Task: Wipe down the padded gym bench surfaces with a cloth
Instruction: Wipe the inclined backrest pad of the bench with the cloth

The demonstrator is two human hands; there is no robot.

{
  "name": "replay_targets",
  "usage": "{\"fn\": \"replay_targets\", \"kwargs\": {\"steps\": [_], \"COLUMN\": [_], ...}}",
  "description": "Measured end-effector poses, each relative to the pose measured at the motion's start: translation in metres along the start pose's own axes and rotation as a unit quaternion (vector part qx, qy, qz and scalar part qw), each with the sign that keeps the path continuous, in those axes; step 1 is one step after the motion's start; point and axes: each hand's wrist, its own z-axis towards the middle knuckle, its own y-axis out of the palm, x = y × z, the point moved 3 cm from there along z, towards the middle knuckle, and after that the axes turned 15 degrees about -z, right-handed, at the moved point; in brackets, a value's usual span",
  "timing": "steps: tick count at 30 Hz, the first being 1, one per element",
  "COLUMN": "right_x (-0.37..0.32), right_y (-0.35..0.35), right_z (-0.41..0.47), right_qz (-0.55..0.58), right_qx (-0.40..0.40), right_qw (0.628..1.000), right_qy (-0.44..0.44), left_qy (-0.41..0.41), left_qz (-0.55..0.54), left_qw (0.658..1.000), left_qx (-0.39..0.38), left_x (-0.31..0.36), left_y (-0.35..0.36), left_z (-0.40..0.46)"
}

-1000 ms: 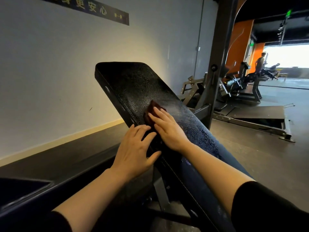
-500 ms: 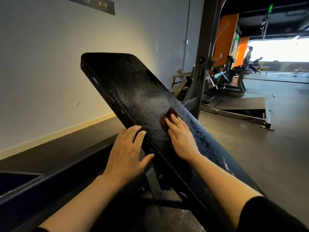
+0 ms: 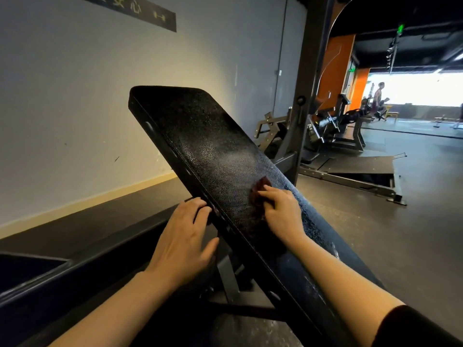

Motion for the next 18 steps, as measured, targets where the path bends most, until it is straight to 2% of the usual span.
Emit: {"fn": "replay_targets", "kwargs": {"steps": [1,3,6,7,9,11,14,18], "right_x": [0.002,-0.010,-0.031,-0.031,-0.021,-0.018,-0.033,-0.052], "right_y": [-0.006,-0.013,0.001,0.005,0.012,0.020,0.030,0.036], "right_z": [0.013,0.034,0.044,0.044,0.049,0.056,0.051,0.039], "right_qz": [-0.005,0.005,0.099,0.122,0.134,0.085,0.054,0.044], "right_qx": [0.032,0.048,-0.089,-0.099,-0.056,-0.054,-0.045,0.010], "right_qw": [0.998,0.998,0.990,0.986,0.989,0.995,0.995,0.975], "right_qy": [0.047,0.037,-0.047,-0.050,-0.014,-0.004,-0.067,-0.216], "left_qy": [-0.004,-0.008,0.005,0.015,0.029,0.033,0.028,0.035], "left_qz": [0.001,0.005,0.007,0.007,0.009,0.017,0.017,0.005], "left_qw": [1.000,1.000,1.000,1.000,0.999,0.999,0.999,0.999], "left_qx": [0.007,0.021,0.023,0.023,0.024,0.028,0.028,0.040], "left_x": [-0.002,-0.002,0.003,0.003,0.001,-0.005,-0.012,-0.022], "left_y": [-0.004,-0.011,-0.015,-0.015,-0.013,-0.008,0.000,0.011], "left_z": [0.004,0.018,0.038,0.043,0.051,0.056,0.062,0.070]}}
